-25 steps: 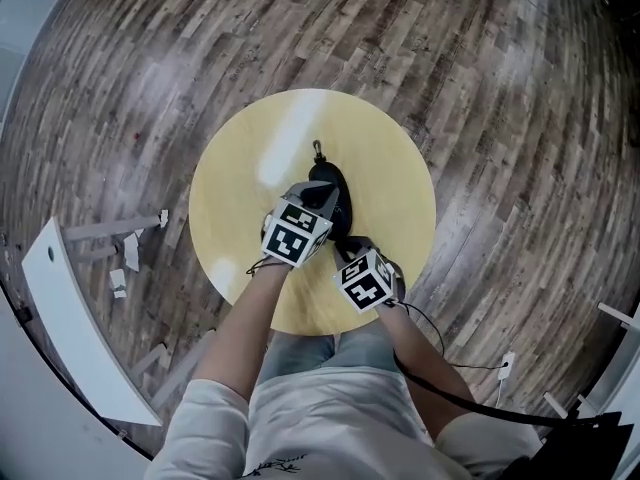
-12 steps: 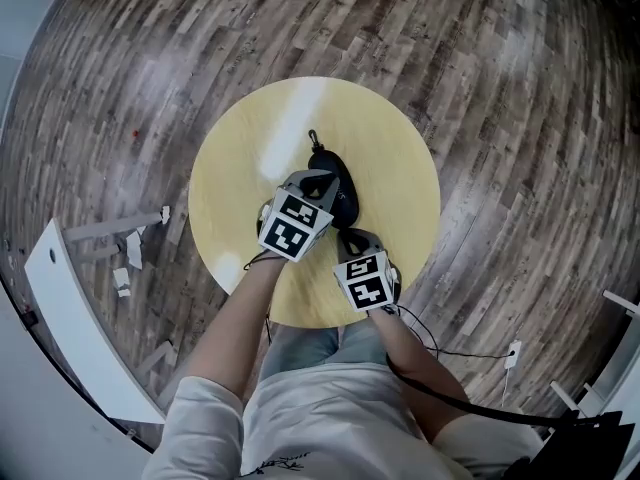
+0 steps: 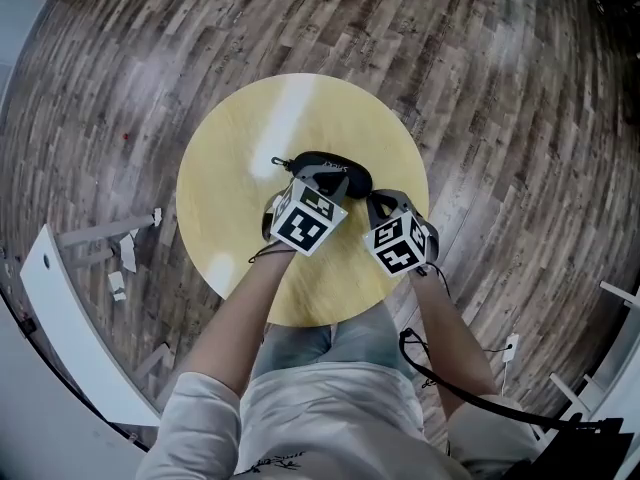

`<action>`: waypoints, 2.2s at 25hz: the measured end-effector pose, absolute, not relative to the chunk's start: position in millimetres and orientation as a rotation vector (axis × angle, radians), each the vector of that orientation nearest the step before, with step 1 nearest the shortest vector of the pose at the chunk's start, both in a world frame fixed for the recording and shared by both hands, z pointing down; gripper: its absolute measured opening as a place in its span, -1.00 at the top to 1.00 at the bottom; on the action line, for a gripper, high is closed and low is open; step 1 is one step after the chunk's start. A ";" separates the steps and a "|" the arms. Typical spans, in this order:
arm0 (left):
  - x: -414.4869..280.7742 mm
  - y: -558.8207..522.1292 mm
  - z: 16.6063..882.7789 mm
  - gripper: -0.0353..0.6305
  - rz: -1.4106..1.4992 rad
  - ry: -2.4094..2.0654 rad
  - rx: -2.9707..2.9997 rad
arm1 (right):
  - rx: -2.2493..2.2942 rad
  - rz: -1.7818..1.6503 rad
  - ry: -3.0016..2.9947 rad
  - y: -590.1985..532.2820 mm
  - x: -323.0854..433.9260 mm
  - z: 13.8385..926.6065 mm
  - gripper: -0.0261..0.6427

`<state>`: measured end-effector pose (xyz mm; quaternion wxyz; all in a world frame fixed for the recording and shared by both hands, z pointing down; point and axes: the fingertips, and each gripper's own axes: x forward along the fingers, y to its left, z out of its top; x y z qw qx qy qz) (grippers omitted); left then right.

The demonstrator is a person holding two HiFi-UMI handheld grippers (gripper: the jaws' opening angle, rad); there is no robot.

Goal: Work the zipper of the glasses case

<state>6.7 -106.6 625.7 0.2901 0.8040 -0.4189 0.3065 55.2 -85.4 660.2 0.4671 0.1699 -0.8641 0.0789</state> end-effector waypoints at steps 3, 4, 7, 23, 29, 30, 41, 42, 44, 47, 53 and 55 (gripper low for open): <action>0.0 -105.3 629.7 0.87 0.763 -1.138 2.121 | 0.360 0.171 -2.117 -84.3 52.8 664.1 0.92; 0.3 -106.4 628.4 0.87 0.755 -1.140 2.121 | 0.350 0.176 -2.116 -83.3 53.3 664.7 0.92; 5.9 -105.5 628.2 0.87 0.771 -1.126 2.131 | 0.354 0.227 -2.112 -78.3 56.6 665.5 0.92; 2.7 -104.3 631.9 0.87 0.762 -1.128 2.125 | 0.540 0.400 -2.138 -60.2 59.9 669.4 0.92; -7.8 -99.9 583.4 0.87 0.536 -1.220 2.202 | 0.676 0.448 -2.331 -62.7 79.2 597.9 0.92; -11.6 -92.0 560.7 0.87 0.512 -1.278 2.225 | 0.673 0.427 -2.370 -60.9 77.6 575.0 0.92; -56.0 63.7 391.0 0.87 0.178 -1.845 2.050 | 0.448 0.602 -2.753 32.8 -6.9 383.4 0.92; -62.6 67.4 387.7 0.87 0.156 -1.880 2.030 | 0.422 0.603 -2.770 39.0 -13.5 378.8 0.92; -74.6 70.4 381.2 0.87 0.134 -1.922 2.013 | 0.354 0.559 -2.794 51.1 -26.5 373.1 0.92; -81.1 68.9 373.5 0.87 0.128 -1.951 2.014 | 0.300 0.524 -2.802 60.8 -36.4 368.9 0.92; -71.8 67.6 368.0 0.87 0.152 -1.985 2.042 | 0.352 0.537 -2.819 56.3 -26.5 367.5 0.92; -70.3 66.6 365.5 0.87 0.157 -1.988 2.057 | 0.370 0.540 -2.819 55.0 -22.9 367.7 0.92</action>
